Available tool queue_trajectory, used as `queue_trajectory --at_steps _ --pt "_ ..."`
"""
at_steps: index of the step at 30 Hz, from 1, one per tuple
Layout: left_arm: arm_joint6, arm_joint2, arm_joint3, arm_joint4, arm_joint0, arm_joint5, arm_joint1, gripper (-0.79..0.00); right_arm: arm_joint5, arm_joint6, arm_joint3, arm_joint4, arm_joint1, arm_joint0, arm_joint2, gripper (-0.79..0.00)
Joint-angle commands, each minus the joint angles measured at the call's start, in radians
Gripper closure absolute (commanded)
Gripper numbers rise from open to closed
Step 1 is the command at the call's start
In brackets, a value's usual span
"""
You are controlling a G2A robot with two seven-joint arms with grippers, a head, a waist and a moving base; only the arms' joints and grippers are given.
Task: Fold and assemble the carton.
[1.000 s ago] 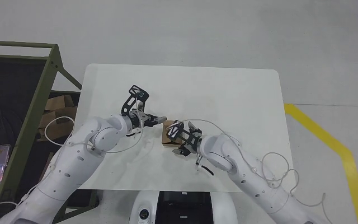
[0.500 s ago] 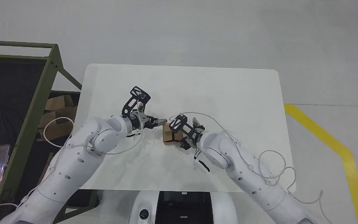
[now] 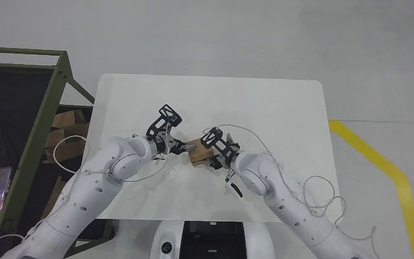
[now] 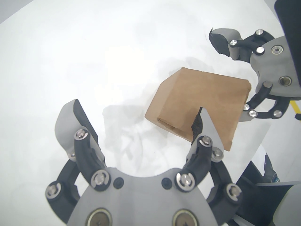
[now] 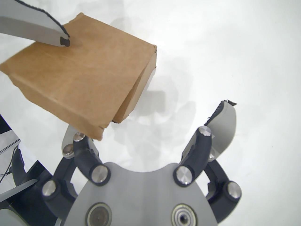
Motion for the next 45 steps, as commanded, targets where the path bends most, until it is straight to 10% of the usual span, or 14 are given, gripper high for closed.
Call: queue_trajectory --at_steps 1,13,45 --pt "-0.002 0.004 0.001 0.003 -0.001 -0.003 -0.002 -0.785 0.003 -0.002 0.000 0.001 -0.001 -0.002 0.002 -0.785" --pt "-0.009 0.010 0.014 0.012 -0.008 -0.026 -0.011 -0.785 -0.133 -0.007 -0.068 -0.034 0.014 -0.037 0.028 -0.785" --pt "-0.028 0.000 0.027 0.005 -0.009 -0.049 -0.029 -0.785 0.004 -0.091 -0.079 -0.161 -0.008 -0.076 0.011 -0.785"
